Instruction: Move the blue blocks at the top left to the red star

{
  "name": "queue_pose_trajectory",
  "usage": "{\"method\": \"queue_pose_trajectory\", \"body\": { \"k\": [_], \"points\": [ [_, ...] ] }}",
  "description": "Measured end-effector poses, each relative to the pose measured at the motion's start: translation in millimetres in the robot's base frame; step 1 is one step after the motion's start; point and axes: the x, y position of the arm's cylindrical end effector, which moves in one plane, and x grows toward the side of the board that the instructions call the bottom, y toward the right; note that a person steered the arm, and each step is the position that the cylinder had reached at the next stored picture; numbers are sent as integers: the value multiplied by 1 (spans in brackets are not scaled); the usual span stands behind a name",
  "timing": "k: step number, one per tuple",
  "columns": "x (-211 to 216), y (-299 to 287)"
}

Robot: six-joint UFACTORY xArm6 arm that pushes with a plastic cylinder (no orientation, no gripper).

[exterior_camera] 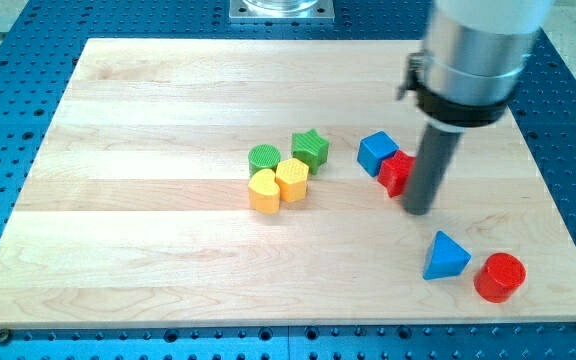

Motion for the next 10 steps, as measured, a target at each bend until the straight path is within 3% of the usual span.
{"method": "queue_pose_trajectory", "body": {
  "k": [1, 2, 3, 7, 8, 10],
  "points": [
    [-44, 64],
    [-56, 53],
    [-66, -22],
    [-65, -69],
    [-111, -58],
    [-90, -88]
  ]
}}
